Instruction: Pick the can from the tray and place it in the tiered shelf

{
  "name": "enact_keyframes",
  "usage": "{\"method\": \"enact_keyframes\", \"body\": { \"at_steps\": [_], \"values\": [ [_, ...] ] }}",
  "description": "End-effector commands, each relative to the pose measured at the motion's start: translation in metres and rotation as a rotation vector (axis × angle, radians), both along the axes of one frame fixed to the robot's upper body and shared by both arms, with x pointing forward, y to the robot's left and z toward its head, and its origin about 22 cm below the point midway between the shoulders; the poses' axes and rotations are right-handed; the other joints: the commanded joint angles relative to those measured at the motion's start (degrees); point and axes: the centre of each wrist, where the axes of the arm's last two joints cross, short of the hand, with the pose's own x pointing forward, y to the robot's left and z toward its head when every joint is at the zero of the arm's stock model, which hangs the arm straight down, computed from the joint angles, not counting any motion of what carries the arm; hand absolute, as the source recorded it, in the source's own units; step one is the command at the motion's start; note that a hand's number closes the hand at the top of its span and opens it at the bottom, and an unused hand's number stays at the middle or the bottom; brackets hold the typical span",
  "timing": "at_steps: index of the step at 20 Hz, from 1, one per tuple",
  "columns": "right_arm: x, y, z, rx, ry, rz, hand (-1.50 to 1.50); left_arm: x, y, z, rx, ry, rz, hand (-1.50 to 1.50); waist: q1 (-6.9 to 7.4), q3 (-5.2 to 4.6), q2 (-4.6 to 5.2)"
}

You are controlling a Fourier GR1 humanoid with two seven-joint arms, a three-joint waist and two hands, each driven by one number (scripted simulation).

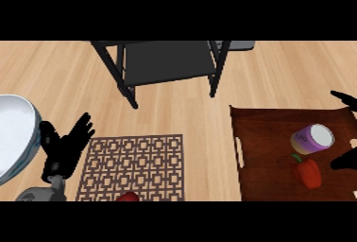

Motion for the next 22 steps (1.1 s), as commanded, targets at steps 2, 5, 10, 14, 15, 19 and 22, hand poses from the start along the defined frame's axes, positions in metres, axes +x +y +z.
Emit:
{"method": "enact_keyframes", "body": {
  "at_steps": [2, 5, 10, 14, 15, 19, 22],
  "values": [
    [-0.001, 0.016, -0.018, -0.032, -0.016, -0.020, -1.50, 0.001, 0.015, 0.015, -0.007, 0.015, 0.007, 0.00, 0.06, -0.17, 0.18],
    [-0.005, 0.018, -0.027, -0.039, 0.009, -0.021, -1.50, -0.011, -0.001, -0.003, -0.006, 0.017, 0.012, 0.00, 0.05, -0.18, 0.17],
    [0.002, 0.015, -0.046, -0.053, 0.009, -0.025, -1.50, 0.002, -0.001, 0.019, 0.018, 0.023, -0.026, 0.00, 0.10, -0.16, 0.20],
    [0.011, 0.012, -0.060, -0.114, 0.011, -0.040, -1.50, 0.004, 0.004, 0.008, 0.013, 0.012, 0.001, 0.00, 0.13, -0.17, 0.24],
    [0.012, 0.019, -0.062, -0.087, 0.011, -0.055, -1.50, 0.003, -0.014, 0.008, -0.010, 0.018, -0.003, 0.00, 0.10, -0.17, 0.22],
    [0.009, 0.023, -0.069, -0.129, -0.003, -0.057, -1.50, 0.007, 0.004, -0.002, 0.002, 0.036, -0.010, 0.00, 0.00, -0.18, 0.23],
    [0.031, 0.010, -0.081, -0.143, -0.033, -0.055, -1.50, 0.001, -0.006, 0.011, -0.007, 0.022, -0.002, 0.00, 0.41, -0.15, 0.26]
  ]
}}
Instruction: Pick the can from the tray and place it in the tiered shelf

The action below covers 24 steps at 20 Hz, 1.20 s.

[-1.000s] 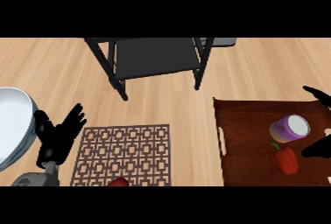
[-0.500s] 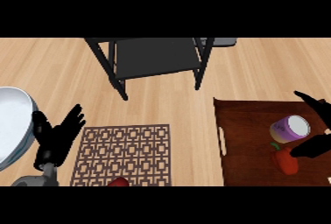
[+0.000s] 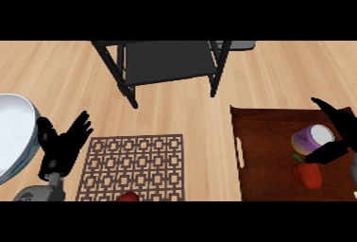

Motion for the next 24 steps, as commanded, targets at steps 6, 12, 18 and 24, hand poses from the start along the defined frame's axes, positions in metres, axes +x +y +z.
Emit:
{"method": "enact_keyframes", "body": {
  "at_steps": [6, 12, 18, 24],
  "values": [
    [0.011, -0.008, -0.017, 0.031, -0.055, 0.003, -1.50, -0.017, 0.004, -0.008, -0.004, 0.004, -0.004, 0.00, -0.01, -0.05, 0.01],
    [0.014, -0.005, -0.030, 0.053, -0.037, 0.058, -1.50, 0.004, -0.008, -0.011, -0.014, 0.008, 0.015, 0.00, -0.11, -0.05, 0.05],
    [0.006, 0.015, -0.045, 0.015, 0.071, 0.263, 1.50, -0.012, 0.017, -0.014, 0.000, 0.009, 0.011, 0.00, -0.17, -0.06, -0.02],
    [-0.009, 0.030, -0.055, 0.094, -0.043, 0.287, 1.50, -0.014, 0.011, -0.007, -0.019, 0.000, 0.003, 0.00, -0.42, -0.06, -0.13]
  ]
}}
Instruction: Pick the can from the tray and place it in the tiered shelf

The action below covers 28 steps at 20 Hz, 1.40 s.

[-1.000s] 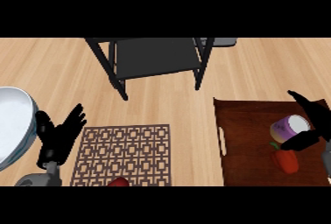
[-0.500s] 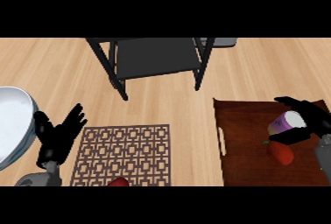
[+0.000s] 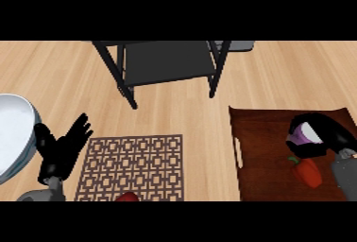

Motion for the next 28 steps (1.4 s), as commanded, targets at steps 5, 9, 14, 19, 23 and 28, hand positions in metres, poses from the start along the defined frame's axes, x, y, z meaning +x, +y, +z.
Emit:
{"method": "enact_keyframes", "body": {
  "at_steps": [5, 9, 14, 19, 23, 28],
  "values": [
    [-0.003, 0.172, 0.002, 0.140, -0.096, 0.220, 1.50, 0.006, -0.001, -0.002, 0.003, 0.042, -0.002, 0.00, 0.72, 0.35, 0.26],
    [-0.005, 0.264, 0.025, 0.132, -0.109, 0.366, 1.50, 0.019, -0.014, 0.009, 0.015, 0.005, -0.086, 0.00, 5.11, 0.41, 0.72],
    [-0.028, 0.319, 0.084, 0.239, -0.285, 0.326, 1.50, 0.019, -0.024, 0.002, 0.019, 0.025, -0.064, 0.00, 4.23, 0.42, 0.23],
    [-0.061, 0.350, 0.154, 0.269, -0.488, 0.239, 1.50, 0.018, -0.004, 0.010, 0.017, 0.040, -0.033, 0.00, 2.34, 0.37, -0.36],
    [-0.069, 0.368, 0.207, 0.273, -0.553, 0.129, 1.50, 0.013, -0.008, 0.001, 0.011, 0.047, -0.015, 0.00, 1.79, 0.39, 0.02],
    [-0.060, 0.386, 0.262, 0.281, -0.614, 0.054, 1.50, 0.010, -0.006, -0.004, 0.000, 0.024, -0.015, 0.00, 1.74, 0.37, 0.27]
  ]
}}
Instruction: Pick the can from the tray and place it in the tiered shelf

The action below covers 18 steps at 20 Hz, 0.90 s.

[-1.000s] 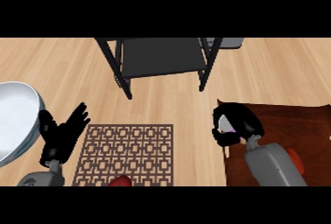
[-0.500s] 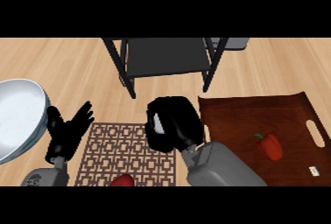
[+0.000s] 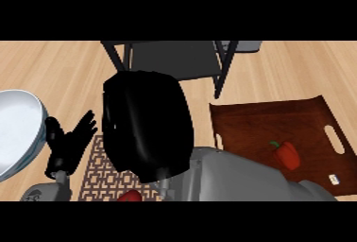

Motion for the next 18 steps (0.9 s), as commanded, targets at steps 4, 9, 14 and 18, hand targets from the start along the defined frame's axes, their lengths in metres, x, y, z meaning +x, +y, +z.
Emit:
{"method": "enact_keyframes", "body": {
  "at_steps": [4, 9, 14, 18],
  "values": [
    [0.010, 0.019, 0.078, 0.084, 0.013, -0.162, 1.50, -0.007, -0.007, -0.003, -0.005, 0.000, 0.017, 0.00, -0.27, -0.09, 0.23],
    [0.048, 0.010, 0.114, 0.113, 0.003, -0.201, 1.50, 0.000, -0.008, 0.006, 0.001, 0.006, 0.015, 0.00, -0.82, -0.03, 0.43],
    [0.076, 0.000, 0.134, 0.115, -0.006, -0.220, 1.50, 0.000, 0.004, 0.007, -0.021, 0.006, 0.012, 0.00, -1.04, -0.04, 0.57],
    [0.110, -0.013, 0.144, 0.102, -0.009, -0.206, 1.50, 0.019, -0.003, 0.011, -0.013, 0.008, 0.012, 0.00, -1.01, -0.06, 0.85]
  ]
}}
